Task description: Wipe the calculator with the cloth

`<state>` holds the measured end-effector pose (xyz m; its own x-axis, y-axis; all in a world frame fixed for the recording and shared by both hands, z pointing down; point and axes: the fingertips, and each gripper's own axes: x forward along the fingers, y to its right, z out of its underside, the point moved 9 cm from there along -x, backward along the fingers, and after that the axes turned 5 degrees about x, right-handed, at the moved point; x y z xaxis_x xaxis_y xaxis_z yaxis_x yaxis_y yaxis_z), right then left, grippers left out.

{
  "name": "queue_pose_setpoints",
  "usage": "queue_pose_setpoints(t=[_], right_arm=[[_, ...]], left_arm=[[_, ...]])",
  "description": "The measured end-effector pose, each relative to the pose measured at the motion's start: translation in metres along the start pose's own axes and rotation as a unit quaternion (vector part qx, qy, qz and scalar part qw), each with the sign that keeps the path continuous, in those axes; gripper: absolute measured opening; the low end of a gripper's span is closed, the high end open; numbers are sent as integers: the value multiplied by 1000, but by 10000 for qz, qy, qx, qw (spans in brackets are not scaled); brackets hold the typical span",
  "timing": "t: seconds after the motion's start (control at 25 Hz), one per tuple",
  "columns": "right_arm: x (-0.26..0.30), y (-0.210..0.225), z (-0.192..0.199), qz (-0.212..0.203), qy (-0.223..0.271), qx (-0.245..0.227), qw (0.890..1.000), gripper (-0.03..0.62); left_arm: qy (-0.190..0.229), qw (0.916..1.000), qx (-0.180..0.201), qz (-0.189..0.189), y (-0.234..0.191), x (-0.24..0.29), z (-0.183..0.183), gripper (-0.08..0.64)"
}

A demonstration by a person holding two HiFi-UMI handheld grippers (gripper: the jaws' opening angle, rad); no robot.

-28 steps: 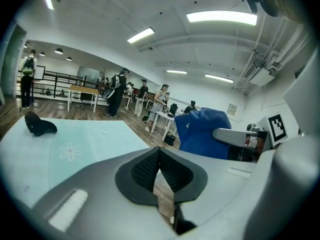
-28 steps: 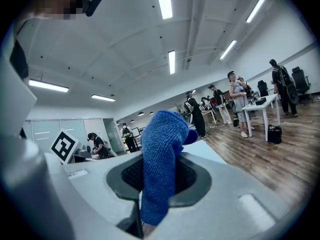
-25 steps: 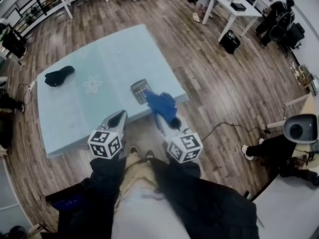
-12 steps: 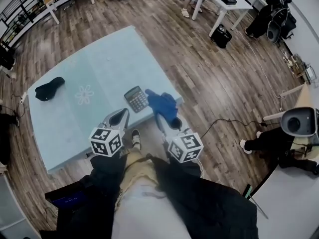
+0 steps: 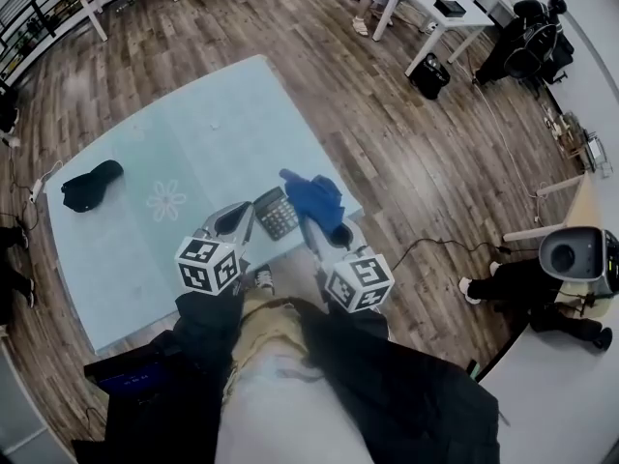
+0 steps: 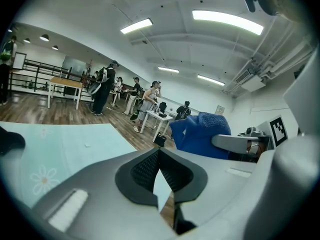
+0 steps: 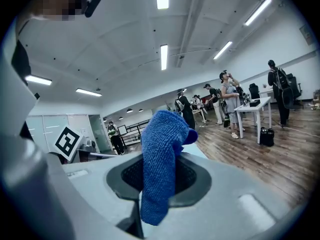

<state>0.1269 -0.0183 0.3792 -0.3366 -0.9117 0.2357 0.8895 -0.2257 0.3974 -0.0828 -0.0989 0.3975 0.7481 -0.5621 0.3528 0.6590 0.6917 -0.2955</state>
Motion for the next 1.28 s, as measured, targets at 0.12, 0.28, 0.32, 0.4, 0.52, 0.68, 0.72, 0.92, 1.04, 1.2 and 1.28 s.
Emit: queue_pose_setpoints(t=[0.12, 0.28, 0.32, 0.4, 0.52, 0.68, 0.72, 0.92, 1.04, 1.2, 1.28], right_arm=[[24, 2, -2, 62, -131, 11, 9999, 91], [54, 2, 4, 106, -328, 66, 9994, 91], [61, 1, 6, 92, -384, 86, 9992, 91], [69, -2, 13, 65, -541, 118, 9984, 91], [78, 1, 28, 53, -817, 168, 9965, 91], [117, 23, 41, 123, -1040, 119, 9944, 89], [125, 28, 43, 145, -1100, 99, 9938, 89], [121, 41, 49, 24, -1415, -168, 9898, 87], [127, 54, 60, -181, -1682, -304, 9851, 87], [145, 71, 81, -409, -2101, -799, 9736, 87], [159, 76, 92, -591, -2277, -1173, 9648, 87]], left_arm=[[-119, 9999, 37, 10, -21, 7, -1, -3], [-192, 9998, -19, 41, -48, 9, 8, -3], [-211, 9997, -85, 8, -56, 10, 11, -3], [-286, 9992, -265, -69, -66, 10, 21, -3], [-414, 9979, -481, -150, -76, 12, 38, -3], [-536, 9961, -616, -324, -109, 37, 54, -3], [-597, 9953, -657, -391, -115, 43, 57, -3], [-896, 9901, -809, -714, -103, 42, 72, -3], [-1079, 9869, -851, -849, -92, 48, 86, -3], [-1381, 9809, -1004, -936, -85, 61, 111, -3], [-1478, 9778, -1087, -1017, -87, 67, 121, -3]])
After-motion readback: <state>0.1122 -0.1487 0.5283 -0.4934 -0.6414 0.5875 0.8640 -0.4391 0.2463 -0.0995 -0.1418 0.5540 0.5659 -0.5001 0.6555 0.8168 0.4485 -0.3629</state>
